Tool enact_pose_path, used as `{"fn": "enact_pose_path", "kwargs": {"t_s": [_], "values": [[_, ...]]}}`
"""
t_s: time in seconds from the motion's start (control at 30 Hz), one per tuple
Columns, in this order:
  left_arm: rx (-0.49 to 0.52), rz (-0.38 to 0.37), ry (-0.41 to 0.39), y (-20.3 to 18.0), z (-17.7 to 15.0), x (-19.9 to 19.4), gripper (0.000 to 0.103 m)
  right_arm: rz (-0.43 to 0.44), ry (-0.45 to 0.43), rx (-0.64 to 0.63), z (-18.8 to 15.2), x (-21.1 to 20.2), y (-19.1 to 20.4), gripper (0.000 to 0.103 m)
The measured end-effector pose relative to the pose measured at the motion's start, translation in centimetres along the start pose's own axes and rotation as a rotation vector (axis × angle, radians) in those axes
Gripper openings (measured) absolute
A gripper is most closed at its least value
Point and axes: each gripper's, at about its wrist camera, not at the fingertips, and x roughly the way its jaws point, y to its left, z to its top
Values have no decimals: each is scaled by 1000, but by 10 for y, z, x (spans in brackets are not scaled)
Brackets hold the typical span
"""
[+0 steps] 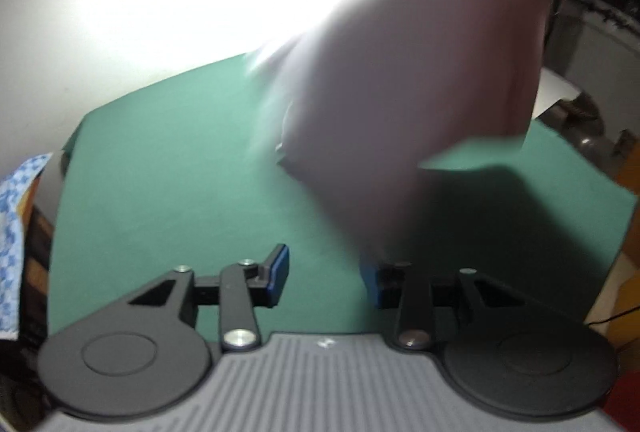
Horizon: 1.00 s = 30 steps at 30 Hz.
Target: Fold clothes
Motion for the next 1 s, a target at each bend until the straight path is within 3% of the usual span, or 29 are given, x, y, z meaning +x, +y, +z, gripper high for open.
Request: {"fn": "enact_pose_path", "kwargs": {"t_s": [0.1,0.13,0.17,0.2,0.33,0.5,0.57,0.63,0.67,0.73,0.77,0.8,0.83,0.87,0.9,0.97,1.0], "values": [[-2,-31,3,-6,6,15,35,-145,86,-154,-24,16,17,0],[3,-24,17,-7,6,23,28,-194,142,-168,-38,21,12,0],[11,-8,40,-6,4,31,12,-240,221,-184,-56,22,4,0],[11,3,60,-4,2,37,6,-285,307,-202,-76,21,-6,0],[-42,33,99,26,-12,41,7,-433,694,-289,-165,4,-42,9],[-88,100,113,66,-18,42,10,-444,1133,-318,-287,-51,-54,10],[-79,124,126,76,-22,40,16,-412,1207,-274,-320,-64,-51,18],[-53,144,138,76,-22,43,19,-384,1267,-268,-349,-79,-42,41],[-41,150,141,76,-21,44,22,-381,1279,-278,-363,-83,-37,44],[-26,137,117,73,-18,47,42,-371,1305,-338,-384,-88,-27,46],[-18,126,104,72,-16,51,61,-381,1303,-359,-392,-87,-24,47],[-10,112,105,69,-14,58,72,-394,1296,-377,-401,-86,-23,53],[-1,105,117,65,-11,66,71,-407,1297,-383,-408,-83,-25,60],[9,104,126,62,-9,73,67,-420,1301,-389,-413,-82,-28,61],[20,114,128,58,-6,78,64,-434,1305,-397,-418,-82,-30,59],[28,119,131,52,-1,85,58,-495,1296,-441,-420,-85,-35,40],[24,115,133,50,2,87,57,-514,1285,-428,-417,-88,-41,15]]}}
